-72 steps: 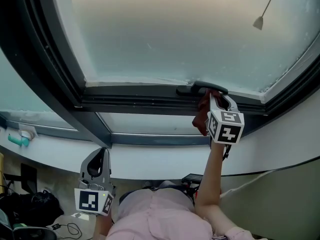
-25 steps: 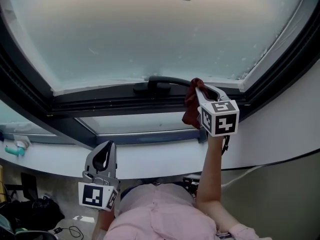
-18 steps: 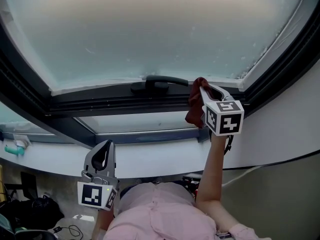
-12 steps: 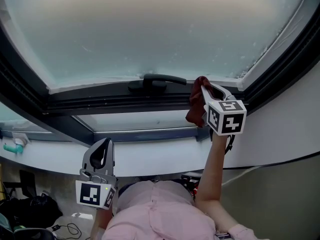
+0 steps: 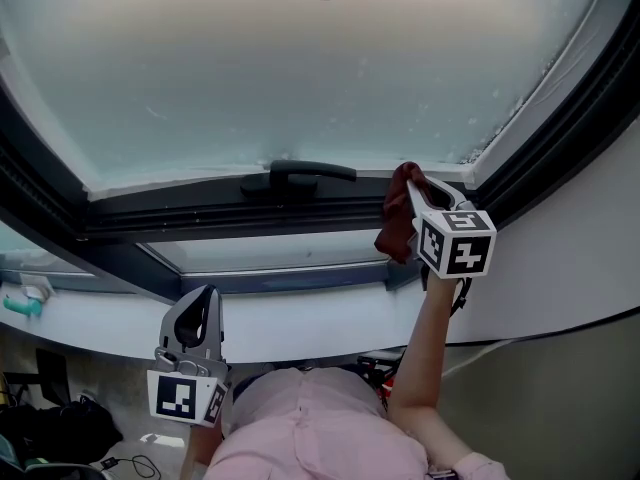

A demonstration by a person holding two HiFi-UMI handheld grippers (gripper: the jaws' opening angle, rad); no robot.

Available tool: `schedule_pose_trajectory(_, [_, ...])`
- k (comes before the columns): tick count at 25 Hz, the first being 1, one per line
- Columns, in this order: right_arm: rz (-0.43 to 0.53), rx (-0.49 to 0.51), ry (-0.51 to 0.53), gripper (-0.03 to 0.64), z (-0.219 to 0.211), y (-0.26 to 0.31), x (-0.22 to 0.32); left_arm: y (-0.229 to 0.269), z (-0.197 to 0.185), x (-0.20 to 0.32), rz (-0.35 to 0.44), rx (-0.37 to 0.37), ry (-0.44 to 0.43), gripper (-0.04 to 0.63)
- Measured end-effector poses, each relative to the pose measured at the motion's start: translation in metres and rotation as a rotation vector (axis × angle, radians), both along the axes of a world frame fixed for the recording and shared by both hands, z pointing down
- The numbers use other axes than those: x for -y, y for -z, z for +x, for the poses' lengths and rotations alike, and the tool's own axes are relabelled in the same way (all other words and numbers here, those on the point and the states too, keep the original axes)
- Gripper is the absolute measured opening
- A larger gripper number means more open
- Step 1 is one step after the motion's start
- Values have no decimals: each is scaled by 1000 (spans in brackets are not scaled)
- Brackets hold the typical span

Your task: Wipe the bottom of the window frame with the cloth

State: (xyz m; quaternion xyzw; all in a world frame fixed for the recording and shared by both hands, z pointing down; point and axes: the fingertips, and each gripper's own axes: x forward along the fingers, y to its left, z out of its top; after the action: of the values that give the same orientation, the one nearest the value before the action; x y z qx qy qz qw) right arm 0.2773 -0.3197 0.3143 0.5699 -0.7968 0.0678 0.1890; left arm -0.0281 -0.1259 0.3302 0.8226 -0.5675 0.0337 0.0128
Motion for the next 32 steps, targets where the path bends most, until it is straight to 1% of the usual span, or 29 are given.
schedule_pose_trajectory(6, [4,11,-21,58,17,0,2,-1,9,3,-4,4,-4,-2])
schedule_pose_trajectory(14, [7,30,-8,59,25,0,3,-4,24,8,-8,7,-12,-2])
schedule_pose_trajectory(20, [16,34,-29,58,45,1,6,-5,35,8,-4,4,-11,-2])
schedule_pose_trajectory(25, [22,42,-58,58,65,0,8,-10,38,6,-7,1,6,-2])
schedule_pose_trajectory(32, [23,41,-71,58,78,0,9,-9,46,8,4,-6,7,-2])
